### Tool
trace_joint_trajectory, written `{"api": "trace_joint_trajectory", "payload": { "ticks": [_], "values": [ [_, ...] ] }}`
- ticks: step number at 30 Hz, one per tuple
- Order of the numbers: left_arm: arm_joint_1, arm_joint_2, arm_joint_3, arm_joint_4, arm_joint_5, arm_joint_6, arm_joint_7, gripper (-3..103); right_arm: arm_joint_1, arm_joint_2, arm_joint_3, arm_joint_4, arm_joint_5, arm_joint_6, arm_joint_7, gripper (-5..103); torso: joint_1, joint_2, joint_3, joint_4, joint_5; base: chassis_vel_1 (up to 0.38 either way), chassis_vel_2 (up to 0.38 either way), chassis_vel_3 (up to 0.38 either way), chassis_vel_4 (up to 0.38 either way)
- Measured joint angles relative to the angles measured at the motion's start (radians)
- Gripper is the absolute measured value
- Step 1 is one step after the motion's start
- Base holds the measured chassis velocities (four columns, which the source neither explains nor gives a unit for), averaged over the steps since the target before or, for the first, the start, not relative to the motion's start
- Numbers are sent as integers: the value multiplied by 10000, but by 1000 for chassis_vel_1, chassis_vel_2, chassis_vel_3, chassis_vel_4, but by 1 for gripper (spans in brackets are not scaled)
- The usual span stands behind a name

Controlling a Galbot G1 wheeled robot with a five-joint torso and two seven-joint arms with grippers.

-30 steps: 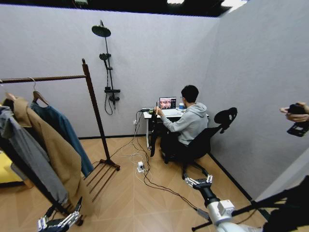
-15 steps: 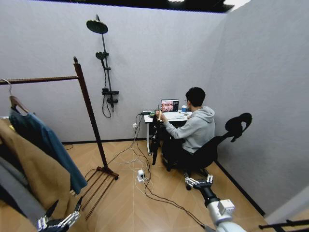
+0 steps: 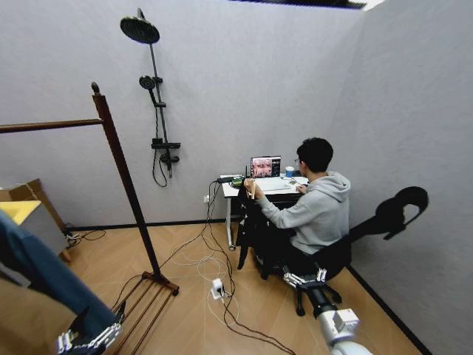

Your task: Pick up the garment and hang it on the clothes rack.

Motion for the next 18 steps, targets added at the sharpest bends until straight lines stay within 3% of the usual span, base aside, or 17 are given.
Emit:
{"api": "trace_joint_trajectory", "payload": {
  "ticks": [3, 8, 13, 15, 18],
  "values": [
    [0, 0, 0, 0, 0, 0, 1, 100, 35, 6, -45, -17, -140, 119, 54, 100, 7, -2, 2, 0, 3, -356, 352, 351, -358],
    [-2, 0, 0, -1, 0, 0, 1, 100, 109, -2, -108, -20, -163, -38, 232, 100, 14, -6, 2, 0, -5, -248, 232, 168, -126],
    [-1, 0, 0, 0, 0, 0, 1, 100, 216, -113, -105, 114, -133, -383, 491, 100, 1, -2, 0, -3, -3, -14, 46, 33, 11],
    [1, 0, 0, 0, 0, 0, 2, 100, 827, -509, -27, -29, 273, -997, 583, 100, -17, 9, -6, -3, -1, 74, -66, -108, 57],
    [2, 0, 0, 0, 0, 0, -1, 100, 1338, -773, -11, -405, 554, -1180, 630, 100, -16, 9, -6, -2, -5, 98, -92, -106, 90]
  ]
}}
